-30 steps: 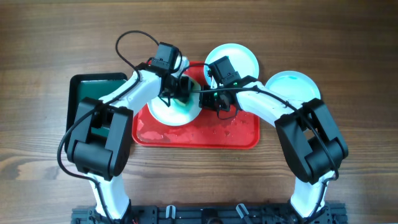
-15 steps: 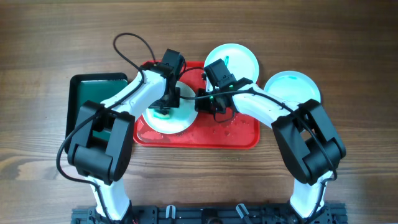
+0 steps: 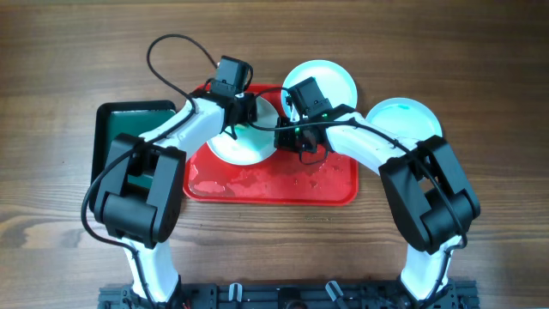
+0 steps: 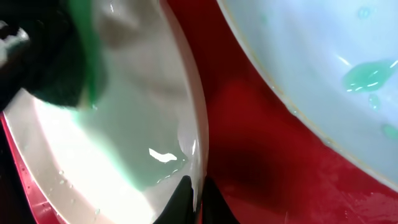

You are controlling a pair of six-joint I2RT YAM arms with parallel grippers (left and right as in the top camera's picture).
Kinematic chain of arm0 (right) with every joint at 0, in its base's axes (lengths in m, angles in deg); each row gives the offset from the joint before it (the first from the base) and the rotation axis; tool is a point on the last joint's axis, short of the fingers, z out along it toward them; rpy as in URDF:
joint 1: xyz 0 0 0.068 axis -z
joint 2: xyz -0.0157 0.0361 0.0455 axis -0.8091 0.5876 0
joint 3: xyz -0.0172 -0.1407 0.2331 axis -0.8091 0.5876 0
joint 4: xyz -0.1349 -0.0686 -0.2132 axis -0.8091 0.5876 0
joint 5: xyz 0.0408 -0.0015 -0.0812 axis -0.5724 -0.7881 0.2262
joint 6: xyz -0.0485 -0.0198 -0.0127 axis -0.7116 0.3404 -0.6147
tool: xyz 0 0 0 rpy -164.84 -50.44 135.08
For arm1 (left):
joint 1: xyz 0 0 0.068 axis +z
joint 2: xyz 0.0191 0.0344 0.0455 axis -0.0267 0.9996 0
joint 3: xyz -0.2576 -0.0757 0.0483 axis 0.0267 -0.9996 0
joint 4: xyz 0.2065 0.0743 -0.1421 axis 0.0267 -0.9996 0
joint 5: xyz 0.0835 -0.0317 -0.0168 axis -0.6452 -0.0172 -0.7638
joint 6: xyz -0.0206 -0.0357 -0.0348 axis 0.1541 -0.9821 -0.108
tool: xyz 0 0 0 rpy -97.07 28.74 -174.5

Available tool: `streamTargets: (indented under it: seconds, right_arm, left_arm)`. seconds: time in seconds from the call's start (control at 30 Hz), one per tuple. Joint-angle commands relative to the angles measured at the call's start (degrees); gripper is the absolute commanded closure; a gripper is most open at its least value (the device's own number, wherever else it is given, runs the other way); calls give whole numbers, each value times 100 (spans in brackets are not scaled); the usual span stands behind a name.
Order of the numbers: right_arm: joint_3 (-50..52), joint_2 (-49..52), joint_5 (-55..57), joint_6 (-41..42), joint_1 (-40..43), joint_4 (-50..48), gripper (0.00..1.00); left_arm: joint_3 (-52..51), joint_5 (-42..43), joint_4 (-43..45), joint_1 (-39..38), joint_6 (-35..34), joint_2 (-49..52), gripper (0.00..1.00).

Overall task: Clean dirty plates on tray and stack at the side
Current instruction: 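Scrub the second plate with the sponge in the left gripper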

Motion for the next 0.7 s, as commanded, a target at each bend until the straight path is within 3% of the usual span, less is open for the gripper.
streamTargets:
  seconds: [0.0, 0.17, 0.27, 0.47, 0.53, 0.67]
  right_arm:
    - [57, 125, 4, -190, -92, 57, 96]
    - [57, 125, 4, -190, -94, 44, 96]
    - [57, 125, 2, -192, -94, 46, 96]
    - [57, 125, -59, -195, -92, 44, 96]
    - [57, 125, -59, -192, -92, 46, 96]
    - [57, 125, -61, -190, -92, 48, 95]
  left_arm:
    - [-59, 1593, -667, -48, 1191, 208, 96]
    - [-59, 1738, -2144, -33, 2308, 210, 96]
    - [-59, 706, -2645, 20, 2245, 210, 96]
    - [-57, -3359, -3220, 140, 39, 205, 96]
    - [0, -3923, -3357, 151, -426, 184, 96]
    - [496, -3958, -3676, 149, -1064, 17, 96]
